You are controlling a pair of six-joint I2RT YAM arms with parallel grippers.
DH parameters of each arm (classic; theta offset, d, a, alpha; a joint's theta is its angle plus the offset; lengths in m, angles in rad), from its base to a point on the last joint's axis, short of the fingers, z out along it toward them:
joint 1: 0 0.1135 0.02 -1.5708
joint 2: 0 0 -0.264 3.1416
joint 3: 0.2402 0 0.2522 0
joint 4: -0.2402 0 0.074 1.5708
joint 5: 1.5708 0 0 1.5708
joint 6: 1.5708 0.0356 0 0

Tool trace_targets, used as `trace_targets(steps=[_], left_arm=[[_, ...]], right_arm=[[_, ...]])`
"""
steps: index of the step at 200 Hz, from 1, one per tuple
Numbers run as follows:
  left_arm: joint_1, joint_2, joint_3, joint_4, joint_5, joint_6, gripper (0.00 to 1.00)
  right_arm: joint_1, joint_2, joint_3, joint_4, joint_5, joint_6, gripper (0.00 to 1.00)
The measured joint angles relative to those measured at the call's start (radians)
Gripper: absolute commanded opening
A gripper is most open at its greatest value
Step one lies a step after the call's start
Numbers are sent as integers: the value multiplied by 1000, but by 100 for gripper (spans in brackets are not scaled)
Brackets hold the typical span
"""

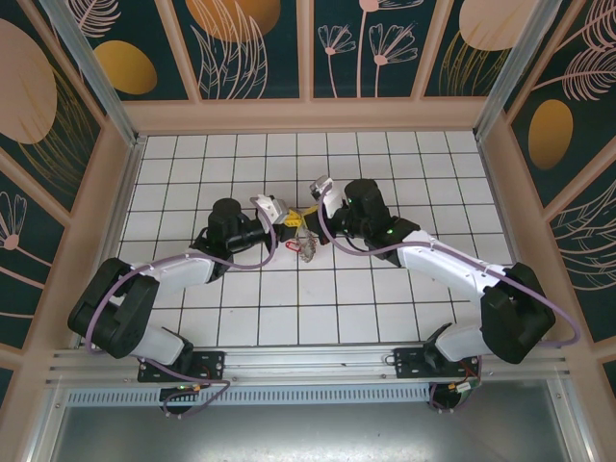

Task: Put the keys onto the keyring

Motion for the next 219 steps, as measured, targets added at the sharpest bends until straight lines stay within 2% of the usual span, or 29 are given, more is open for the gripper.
trace_targets(steps=[55,125,219], left_arm=[[0,-2,12,-31,-3,15,16],[0,-14,12,-49,-4,18,0],[-5,-22,12,-6,-3,-18,0]], right_arm=[[1,0,0,-1,0,-7,0],[5,-1,0,0,5,-26,0],[13,-37,-8,3,50,-26,0]])
